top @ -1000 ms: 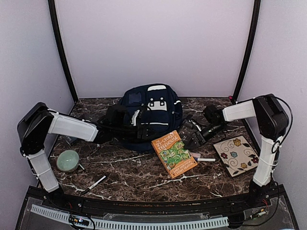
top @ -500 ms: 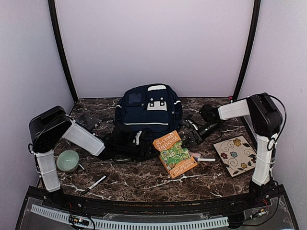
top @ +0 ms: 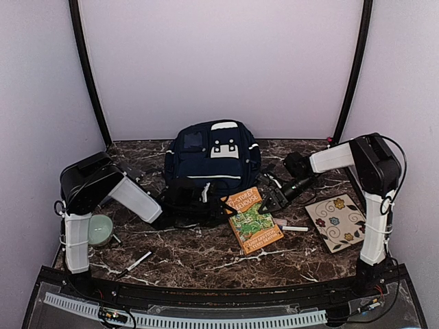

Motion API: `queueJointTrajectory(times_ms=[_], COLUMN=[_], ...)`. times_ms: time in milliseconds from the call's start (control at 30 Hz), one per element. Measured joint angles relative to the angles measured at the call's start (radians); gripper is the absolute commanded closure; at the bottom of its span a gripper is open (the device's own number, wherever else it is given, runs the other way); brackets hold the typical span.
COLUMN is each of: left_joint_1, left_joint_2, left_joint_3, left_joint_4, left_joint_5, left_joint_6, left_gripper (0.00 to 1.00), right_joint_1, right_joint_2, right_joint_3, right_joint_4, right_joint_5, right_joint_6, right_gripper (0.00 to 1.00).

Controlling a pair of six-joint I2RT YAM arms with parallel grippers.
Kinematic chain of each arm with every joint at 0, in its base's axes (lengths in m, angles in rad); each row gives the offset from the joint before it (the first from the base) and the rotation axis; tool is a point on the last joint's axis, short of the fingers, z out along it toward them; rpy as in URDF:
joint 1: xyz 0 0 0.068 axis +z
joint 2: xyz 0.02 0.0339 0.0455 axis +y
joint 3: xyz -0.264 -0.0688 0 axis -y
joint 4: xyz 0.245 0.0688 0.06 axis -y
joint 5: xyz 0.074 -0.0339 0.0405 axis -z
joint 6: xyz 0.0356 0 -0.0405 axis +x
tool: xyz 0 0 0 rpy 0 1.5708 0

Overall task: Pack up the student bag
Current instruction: Pick up the book at the center of the board, then pass from the left arm to the right

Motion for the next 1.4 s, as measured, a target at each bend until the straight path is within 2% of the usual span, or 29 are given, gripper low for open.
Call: queueJointTrajectory(times_ms=[133, 333, 367, 400, 433, 600, 767, 867, 1067, 1333, 1400], left_joint_1=[0.000, 0.000, 0.000, 0.000, 0.001, 0.027, 0.070, 0.087, 0.089, 0.092, 0.095], left_joint_2=[0.019, 0.000, -0.016, -0.038, -0.058, -0.171, -0.218, -0.224, -0.224, -0.224, -0.225], left_joint_3=[0.019, 0.023, 0.025, 0.034, 0.044, 0.146, 0.217, 0.239, 0.246, 0.246, 0.246], left_joint_4=[0.060, 0.091, 0.081, 0.058, 0.038, -0.033, -0.035, -0.063, -0.080, -0.133, -0.134], left_joint_5=[0.007, 0.029, 0.038, 0.047, 0.054, 0.137, 0.220, 0.260, 0.325, 0.360, 0.363], left_joint_6=[-0.035, -0.039, -0.028, -0.011, 0.005, 0.069, 0.091, 0.109, 0.122, 0.185, 0.195], left_gripper=[0.86, 0.96, 0.97, 0.98, 0.99, 1.00, 1.00, 1.00, 1.00, 1.00, 1.00], right_joint_1=[0.001, -0.033, -0.050, -0.068, -0.090, -0.176, -0.162, -0.142, -0.090, -0.025, -0.024], right_joint_2=[0.000, -0.069, -0.095, -0.124, -0.159, -0.347, -0.438, -0.444, -0.411, -0.357, -0.357], right_joint_3=[0.003, 0.041, 0.054, 0.067, 0.081, 0.104, 0.104, 0.093, 0.091, 0.091, 0.091], right_joint_4=[-0.010, -0.098, -0.119, -0.135, -0.148, -0.117, -0.059, 0.000, 0.008, -0.091, -0.113], right_joint_5=[-0.002, 0.002, 0.002, 0.000, -0.002, -0.042, -0.113, -0.152, -0.248, -0.378, -0.403], right_joint_6=[-0.001, -0.056, -0.069, -0.079, -0.087, -0.084, -0.060, -0.036, -0.029, -0.110, -0.131], right_gripper=[0.45, 0.35, 0.25, 0.04, 0.01, 0.01, 0.01, 0.01, 0.03, 0.04, 0.08])
